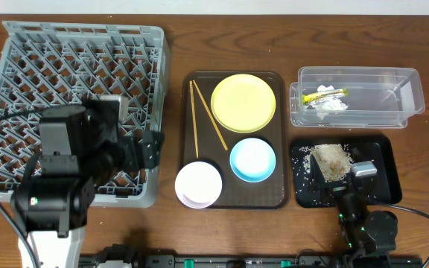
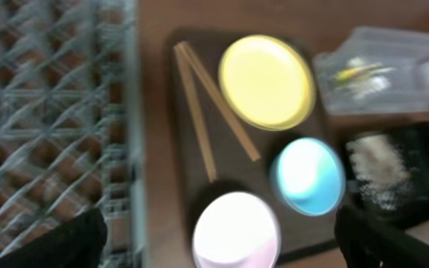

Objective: Sort waste into correct bins and load items into the dishwasher
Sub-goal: 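Swing the left gripper from the rack toward the wooden chopsticks, then close the left gripper on the wooden chopsticks on the brown tray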

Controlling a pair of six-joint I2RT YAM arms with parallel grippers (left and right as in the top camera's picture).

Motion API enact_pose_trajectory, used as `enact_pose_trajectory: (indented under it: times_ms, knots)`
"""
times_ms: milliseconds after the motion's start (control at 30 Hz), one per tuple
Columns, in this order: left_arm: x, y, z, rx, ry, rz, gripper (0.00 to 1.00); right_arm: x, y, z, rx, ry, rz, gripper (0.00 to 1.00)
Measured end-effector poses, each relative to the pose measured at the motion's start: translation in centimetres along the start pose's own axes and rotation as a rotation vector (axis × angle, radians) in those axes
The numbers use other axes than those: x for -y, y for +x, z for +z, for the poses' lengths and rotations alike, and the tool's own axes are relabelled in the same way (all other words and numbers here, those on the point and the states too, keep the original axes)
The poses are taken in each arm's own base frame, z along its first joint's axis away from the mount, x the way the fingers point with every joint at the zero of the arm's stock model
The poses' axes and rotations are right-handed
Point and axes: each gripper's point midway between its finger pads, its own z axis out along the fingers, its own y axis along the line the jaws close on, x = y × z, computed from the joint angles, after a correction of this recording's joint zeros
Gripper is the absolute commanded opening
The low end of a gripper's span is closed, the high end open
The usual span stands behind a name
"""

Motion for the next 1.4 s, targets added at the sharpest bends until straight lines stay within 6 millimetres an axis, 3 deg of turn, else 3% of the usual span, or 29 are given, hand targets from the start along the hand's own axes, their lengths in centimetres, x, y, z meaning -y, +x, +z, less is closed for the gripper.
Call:
enact_pose_trajectory:
  times_ms: [133, 300, 467, 533, 767, 833, 967, 1033, 1133, 1267, 1400]
  knots:
    - [1.6, -1.6, 2.2, -0.002, 0.119, -0.005, 0.98, 0.0, 0.0, 0.0, 0.000, 0.000, 0.000, 0.99]
    - [0.8, -2.6, 6.5, -0.050, 0.090, -0.118, 0.98, 0.0, 0.0, 0.0, 0.000, 0.000, 0.000, 0.99]
    - [-1.0, -0.9, 10.9, -0.143, -0.104, -0.126, 0.99, 0.0, 0.0, 0.0, 0.000, 0.000, 0.000, 0.99]
    - [-1.2, -0.5, 12.6, -0.158, -0.169, -0.093, 0.94, 0.0, 0.0, 0.0, 0.000, 0.000, 0.000, 0.99]
    - [-2.3, 1.7, 18.3, -0.208, -0.405, 0.006, 0.93, 0.0, 0.0, 0.0, 0.000, 0.000, 0.000, 0.99]
    - [-2.7, 2.5, 19.7, -0.230, -0.436, 0.017, 1.00, 0.0, 0.0, 0.0, 0.000, 0.000, 0.000, 0.99]
    - [-2.8, 4.3, 22.1, -0.285, -0.446, 0.026, 0.97, 0.0, 0.0, 0.0, 0.000, 0.000, 0.000, 0.99]
    - [-2.7, 4.9, 22.8, -0.304, -0.441, 0.021, 0.75, 0.0, 0.0, 0.0, 0.000, 0.000, 0.000, 0.99]
    - [-3.0, 5.7, 23.9, -0.322, -0.446, -0.011, 0.61, 0.0, 0.0, 0.0, 0.000, 0.000, 0.000, 0.99]
    - [-3.3, 7.3, 25.9, -0.364, -0.439, -0.041, 0.52, 0.0, 0.0, 0.0, 0.000, 0.000, 0.000, 0.99]
    - [-3.5, 9.2, 27.3, -0.421, -0.426, -0.064, 0.37, 0.0, 0.0, 0.0, 0.000, 0.000, 0.000, 0.99]
